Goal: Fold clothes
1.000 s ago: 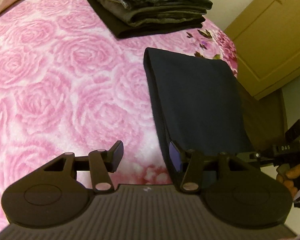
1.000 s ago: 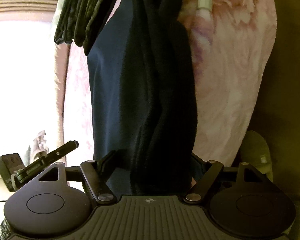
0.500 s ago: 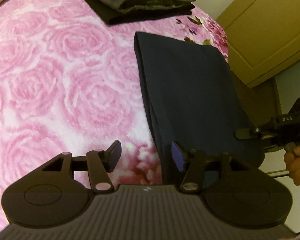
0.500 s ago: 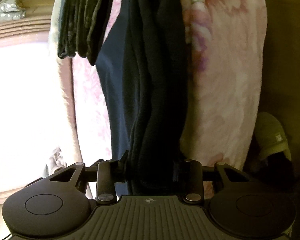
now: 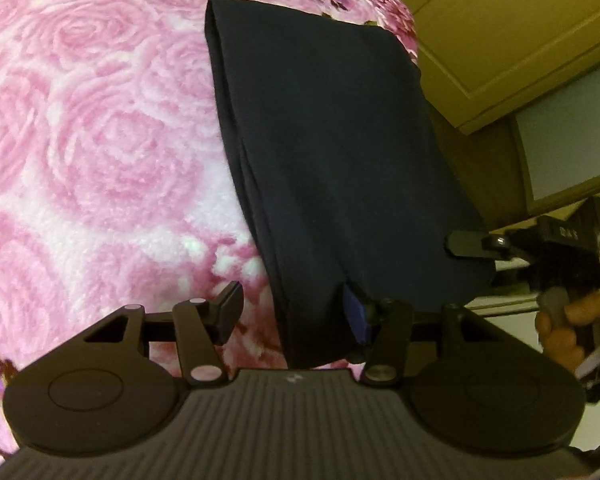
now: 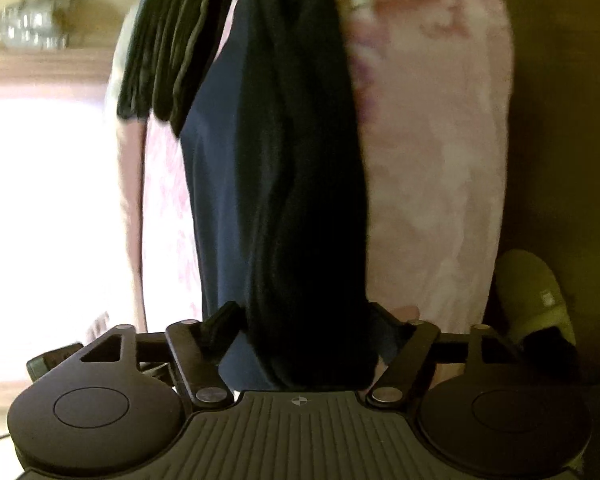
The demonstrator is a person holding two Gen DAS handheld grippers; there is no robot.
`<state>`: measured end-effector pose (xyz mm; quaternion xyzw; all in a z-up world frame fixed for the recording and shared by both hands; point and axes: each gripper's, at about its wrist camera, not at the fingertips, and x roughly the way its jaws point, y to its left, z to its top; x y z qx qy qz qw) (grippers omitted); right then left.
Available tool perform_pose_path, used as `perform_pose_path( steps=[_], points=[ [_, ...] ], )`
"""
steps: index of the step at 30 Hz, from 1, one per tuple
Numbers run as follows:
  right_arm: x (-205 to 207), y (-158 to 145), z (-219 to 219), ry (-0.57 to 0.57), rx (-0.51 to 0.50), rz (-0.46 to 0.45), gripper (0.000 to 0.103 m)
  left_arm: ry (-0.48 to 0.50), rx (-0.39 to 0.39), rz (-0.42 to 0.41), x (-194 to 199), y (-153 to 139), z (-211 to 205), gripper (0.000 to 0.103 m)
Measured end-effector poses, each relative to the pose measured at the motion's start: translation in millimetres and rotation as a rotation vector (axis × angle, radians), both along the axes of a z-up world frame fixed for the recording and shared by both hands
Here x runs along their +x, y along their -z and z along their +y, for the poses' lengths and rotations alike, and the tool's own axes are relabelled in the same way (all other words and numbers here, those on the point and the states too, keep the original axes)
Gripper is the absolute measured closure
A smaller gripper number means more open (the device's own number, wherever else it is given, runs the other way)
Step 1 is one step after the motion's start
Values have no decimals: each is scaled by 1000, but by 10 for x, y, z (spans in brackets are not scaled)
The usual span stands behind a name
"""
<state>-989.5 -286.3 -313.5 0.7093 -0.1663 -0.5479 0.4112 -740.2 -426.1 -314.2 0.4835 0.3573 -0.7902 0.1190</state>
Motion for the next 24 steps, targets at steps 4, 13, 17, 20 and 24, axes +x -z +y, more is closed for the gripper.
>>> perform_pose_path(
  steps=[4, 13, 17, 20, 24],
  points=[
    [209, 109, 155, 71, -26, -56, 16, 43, -4, 3, -71, -2, -2, 58],
    [374, 277, 355, 307, -59, -130, 60, 124, -14, 24, -188, -58, 105, 60],
    [116, -12, 270, 249, -16, -83, 65, 175, -19, 67, -277, -152, 200, 58],
    [-231, -302, 127, 152, 14, 45, 66, 221, -38, 110, -371, -268, 290, 57],
    [-839, -597, -138, 62, 32, 228, 67, 215, -116, 153, -415, -450, 217, 53]
  ],
)
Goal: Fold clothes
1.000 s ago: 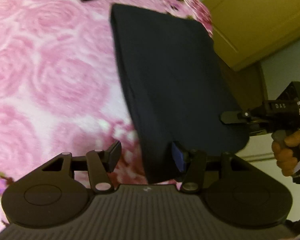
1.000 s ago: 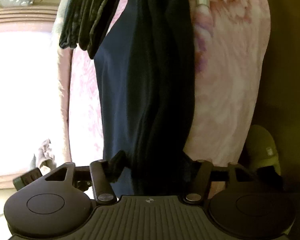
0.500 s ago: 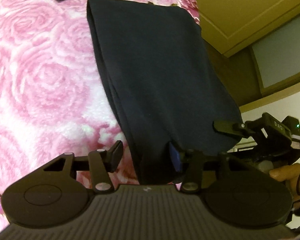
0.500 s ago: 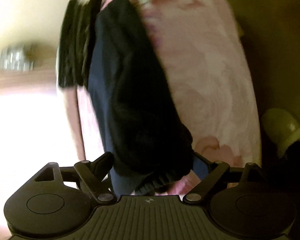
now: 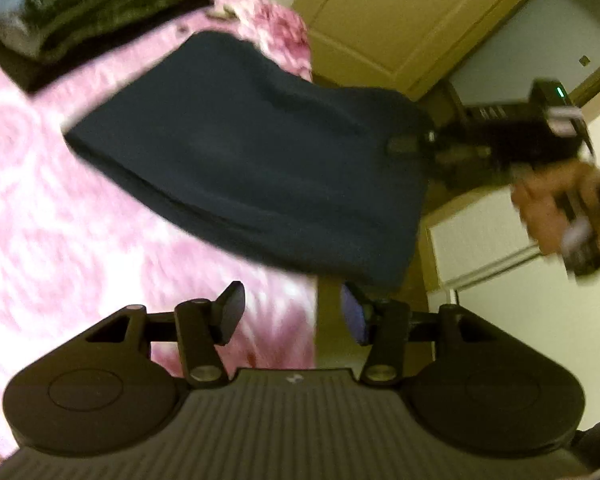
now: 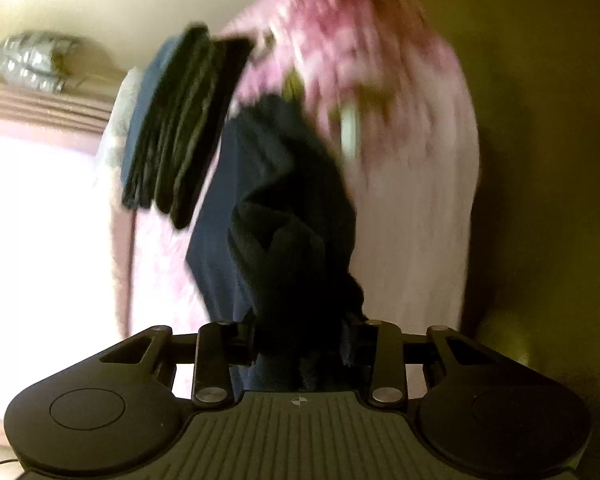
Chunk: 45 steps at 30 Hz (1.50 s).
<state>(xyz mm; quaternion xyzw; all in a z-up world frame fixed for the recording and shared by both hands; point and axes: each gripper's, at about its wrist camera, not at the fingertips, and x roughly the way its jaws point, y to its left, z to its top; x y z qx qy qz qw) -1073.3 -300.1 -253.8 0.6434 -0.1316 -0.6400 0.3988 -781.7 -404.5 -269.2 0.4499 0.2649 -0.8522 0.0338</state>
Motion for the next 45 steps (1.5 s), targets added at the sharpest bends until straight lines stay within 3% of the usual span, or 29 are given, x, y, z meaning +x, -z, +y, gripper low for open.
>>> perform_pose_path(
  steps=[3, 6, 12, 16, 18, 23, 28, 34, 37, 38, 39, 45],
  points=[
    [-521, -126, -226, -27, 15, 112, 67, -92, -49, 15, -51, -90, -310, 45],
    [-919, -52, -491, -69, 30, 156, 67, -170, -102, 1, -215, -77, -732, 41],
    [-1219, 347, -613, -62, -20, 99, 62, -210, -137, -64, -786, 81, -1374, 41],
    [-1272, 467, -475, -13, -67, 60, 55, -167, -108, -138, -1043, 352, -1454, 45],
    [-1282, 456, -375, 19, -82, 49, 40, -146, -105, -152, -1085, 418, -1414, 47],
    [-1095, 375, 61, 187, -142, 45, 15, -95, -96, -189, -1189, 582, -1315, 46],
    [-680, 512, 220, 204, -119, 4, 14, -75, -90, -200, -1219, 626, -1344, 41],
    [-589, 867, 116, 222, -92, 35, 14, -38, -104, -200, -1192, 616, -1345, 36],
    [-599, 1076, 171, 264, -145, -9, 13, -28, -106, -199, -1216, 637, -1351, 36],
    [-565, 1160, 213, 290, -173, -41, 7, -25, -108, -198, -1221, 640, -1350, 36],
    [-516, 1267, 275, 334, -205, -82, 1, -21, -111, -198, -1206, 630, -1346, 34],
    [-115, 1728, 566, 636, -436, -311, 1, -3, -123, -198, -1227, 646, -1343, 31]
  ],
)
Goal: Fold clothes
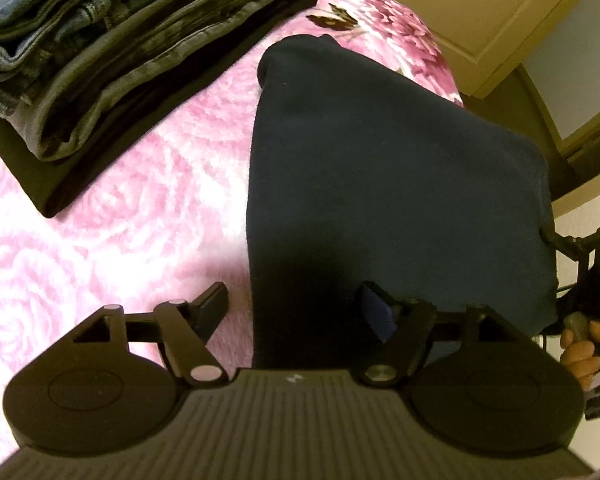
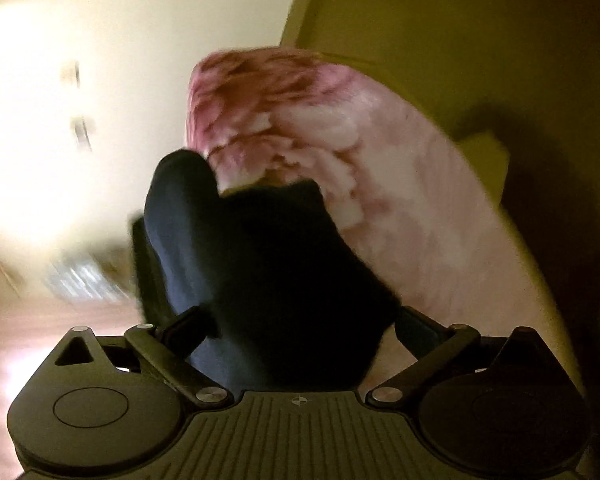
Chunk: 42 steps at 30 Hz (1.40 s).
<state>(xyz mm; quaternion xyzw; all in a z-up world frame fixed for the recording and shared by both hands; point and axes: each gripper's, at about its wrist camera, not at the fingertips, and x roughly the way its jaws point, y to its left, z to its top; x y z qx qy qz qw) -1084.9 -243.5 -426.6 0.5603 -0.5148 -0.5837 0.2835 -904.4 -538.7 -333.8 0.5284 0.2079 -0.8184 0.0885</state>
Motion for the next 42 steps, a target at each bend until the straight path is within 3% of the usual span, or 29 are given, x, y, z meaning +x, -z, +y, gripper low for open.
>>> perform_pose_path(
  steps=[4, 7, 10, 13, 14, 15, 17, 18, 21, 23, 27, 34, 39, 42],
  points=[
    [302, 245, 166, 210, -178, -134, 1, 14, -13, -4, -14, -14, 19, 31],
    [484, 163, 180, 259, -198, -108, 1, 30, -25, -6, -32, -23, 44, 31],
    [500, 75, 30, 206, -175, -14, 1, 41, -30, 2, -39, -19, 58, 31],
    [438, 118, -53, 266, -169, 43, 2, 41, -32, 12, -24, -19, 68, 31],
    [401, 138, -76, 283, -172, 43, 5, 39, -31, 14, -15, -23, 71, 31],
    [360, 130, -100, 284, -159, 48, 25, 37, -31, 17, -6, -28, 74, 31],
    [285, 76, -113, 267, -118, 62, 46, 40, -34, 18, 7, -43, 98, 31],
    [260, 30, -93, 259, -104, 67, 63, 42, -33, 19, 13, -51, 111, 32],
    [139, -256, -74, 188, -30, 118, 78, 47, -28, 23, 32, -96, 160, 38],
    [37, -523, -107, 135, 32, 179, 80, 44, -25, 33, 59, -163, 198, 44],
    [-323, -1293, -252, 32, 153, 389, 82, -4, -13, 83, 216, -395, 213, 44],
    [764, -2138, -1200, -476, 303, 1027, 82, -201, -22, 180, 987, -975, 64, 44],
    [1540, -2742, -1877, -856, 403, 1471, 82, -426, -69, 203, 2030, -1386, -136, 44],
    [2003, -3097, -2276, -1090, 458, 1729, 81, -579, -92, 173, 2763, -1438, -127, 44]
  ],
)
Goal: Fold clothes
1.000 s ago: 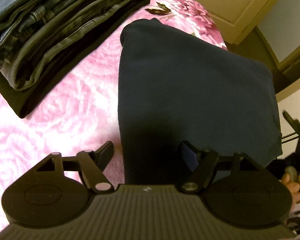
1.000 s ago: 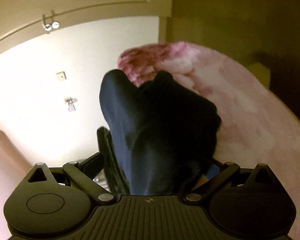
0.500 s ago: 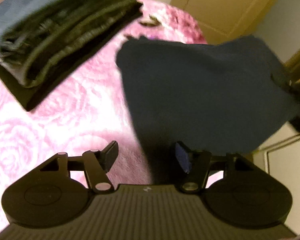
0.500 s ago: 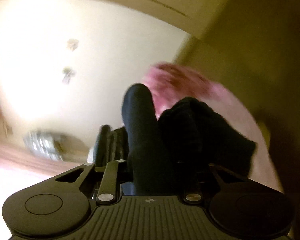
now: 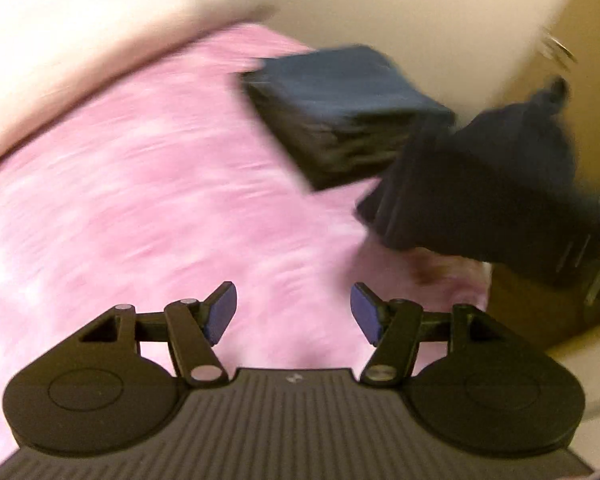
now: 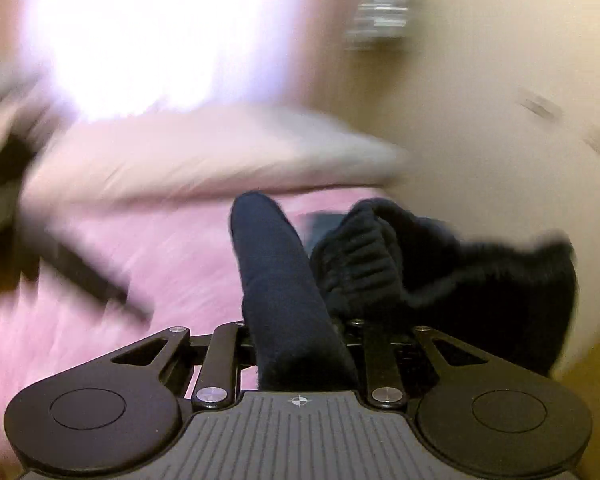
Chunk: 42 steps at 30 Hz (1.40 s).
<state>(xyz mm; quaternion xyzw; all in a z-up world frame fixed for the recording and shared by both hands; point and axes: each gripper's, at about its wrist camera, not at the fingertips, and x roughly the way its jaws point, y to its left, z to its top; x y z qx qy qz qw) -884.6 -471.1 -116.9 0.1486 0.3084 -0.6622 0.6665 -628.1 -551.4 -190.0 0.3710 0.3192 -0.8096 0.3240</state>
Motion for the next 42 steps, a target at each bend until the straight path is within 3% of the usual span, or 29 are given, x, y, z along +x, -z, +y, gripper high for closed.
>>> perform_pose_path(
  steps=[6, 7, 9, 11, 17, 22, 25, 28, 29, 30, 31, 34, 36, 38, 42],
  points=[
    [587, 396, 372, -204, 89, 34, 72, -208, 34, -109, 1104, 175, 203, 44],
    [685, 462, 434, -238, 104, 39, 66, -233, 44, -123, 1236, 218, 264, 44],
    [880, 595, 558, -306, 134, 51, 41, -254, 61, -124, 1359, 282, 363, 44],
    [1076, 727, 682, -373, 164, 62, 35, -253, 62, -121, 1417, 312, 409, 44],
    [1657, 1118, 1053, -575, 252, 96, 35, -204, 28, -72, 1247, 340, 440, 44],
    [1460, 1011, 1088, -512, 225, 245, 35, -208, 78, -19, 1130, 537, 375, 43],
    [1306, 1228, 888, -479, 251, 349, 35, -248, 129, 5, 1147, 701, 296, 43],
    [1153, 1397, 664, -460, 274, 385, 36, -275, 135, 14, 1174, 742, 244, 43],
    [1048, 1355, 612, -434, 274, 352, 44, -276, 117, 18, 1184, 702, 257, 43],
    [943, 1314, 561, -408, 274, 319, 77, -274, 97, 22, 1193, 658, 274, 43],
    [839, 1272, 510, -381, 274, 285, 87, -253, 60, 19, 1188, 585, 324, 43],
    [523, 1148, 355, -302, 273, 185, 89, -118, -82, -28, 1086, 355, 545, 40],
    [273, 1108, 251, -214, 318, 75, 89, 12, -192, -130, 909, 245, 773, 37],
    [39, 1092, 157, -137, 364, -29, 89, 136, -259, -213, 697, 211, 973, 37],
    [-178, 1086, 88, -79, 413, -115, 89, 339, -363, -330, 274, 270, 1293, 37]
  ],
)
